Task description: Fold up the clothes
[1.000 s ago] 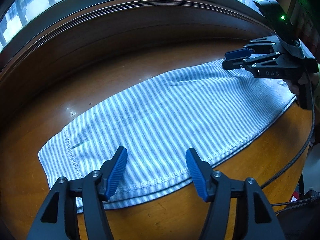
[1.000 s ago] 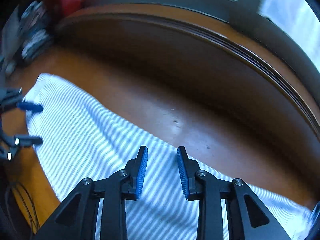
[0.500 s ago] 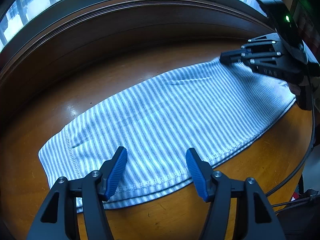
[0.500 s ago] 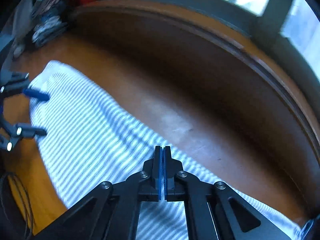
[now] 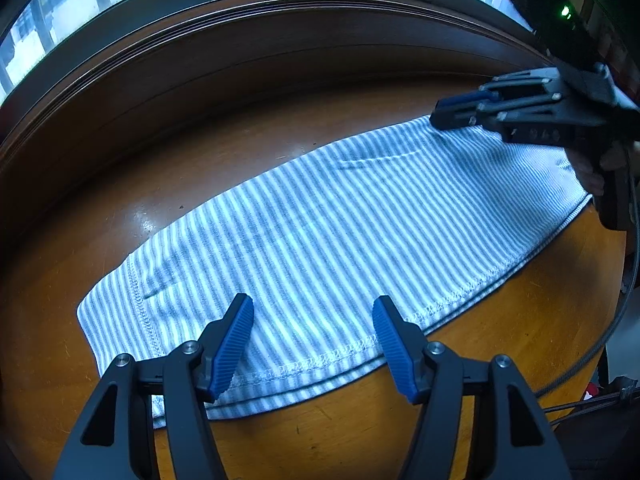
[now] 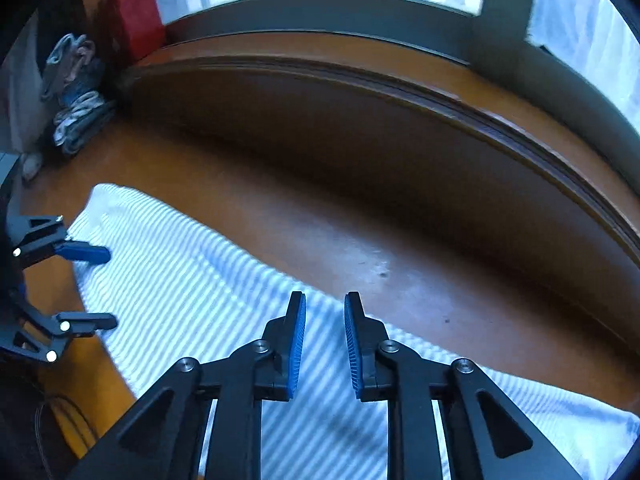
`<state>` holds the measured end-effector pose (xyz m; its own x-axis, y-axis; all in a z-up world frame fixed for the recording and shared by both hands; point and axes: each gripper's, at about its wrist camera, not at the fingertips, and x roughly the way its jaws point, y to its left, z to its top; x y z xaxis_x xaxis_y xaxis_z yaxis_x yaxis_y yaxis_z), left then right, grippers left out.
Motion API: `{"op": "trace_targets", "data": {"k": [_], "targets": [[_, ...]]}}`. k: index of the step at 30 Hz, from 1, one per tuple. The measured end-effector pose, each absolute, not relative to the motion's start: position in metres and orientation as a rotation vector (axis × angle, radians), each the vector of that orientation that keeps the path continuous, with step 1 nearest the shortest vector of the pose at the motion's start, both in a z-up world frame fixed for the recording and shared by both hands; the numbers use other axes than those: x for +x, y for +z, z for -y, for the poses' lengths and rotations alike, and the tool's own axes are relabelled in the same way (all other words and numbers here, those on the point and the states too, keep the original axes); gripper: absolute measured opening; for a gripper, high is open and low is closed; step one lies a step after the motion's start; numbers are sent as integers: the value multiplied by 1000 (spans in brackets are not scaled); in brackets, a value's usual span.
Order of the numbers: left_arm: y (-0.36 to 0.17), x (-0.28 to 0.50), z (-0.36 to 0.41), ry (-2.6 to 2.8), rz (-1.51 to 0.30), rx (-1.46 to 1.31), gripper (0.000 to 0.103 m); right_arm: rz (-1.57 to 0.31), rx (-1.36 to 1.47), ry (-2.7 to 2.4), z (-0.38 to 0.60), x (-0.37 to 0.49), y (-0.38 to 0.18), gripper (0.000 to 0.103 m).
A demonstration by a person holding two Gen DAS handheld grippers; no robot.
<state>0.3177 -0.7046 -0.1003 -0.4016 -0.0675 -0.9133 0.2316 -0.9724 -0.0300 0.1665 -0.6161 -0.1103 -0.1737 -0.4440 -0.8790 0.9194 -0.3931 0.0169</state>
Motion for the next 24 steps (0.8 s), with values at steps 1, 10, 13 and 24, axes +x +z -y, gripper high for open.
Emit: {"op": "trace_targets", "data": {"k": [1, 10, 13, 24], "targets": [[-100, 316, 703, -2483, -227, 1608, 60, -692, 1063, -1742, 620, 167, -115, 21], [-86, 338, 748, -2371, -450, 1496, 60, -495, 1006, -1844, 621, 203, -107, 26], [-92, 350, 775, -2292, -550, 1481, 60, -523, 959, -1759, 625, 252, -113, 31], [-102, 355, 790, -2297, -492, 1481, 60, -650, 857, -1688, 636, 430, -112, 31]]}}
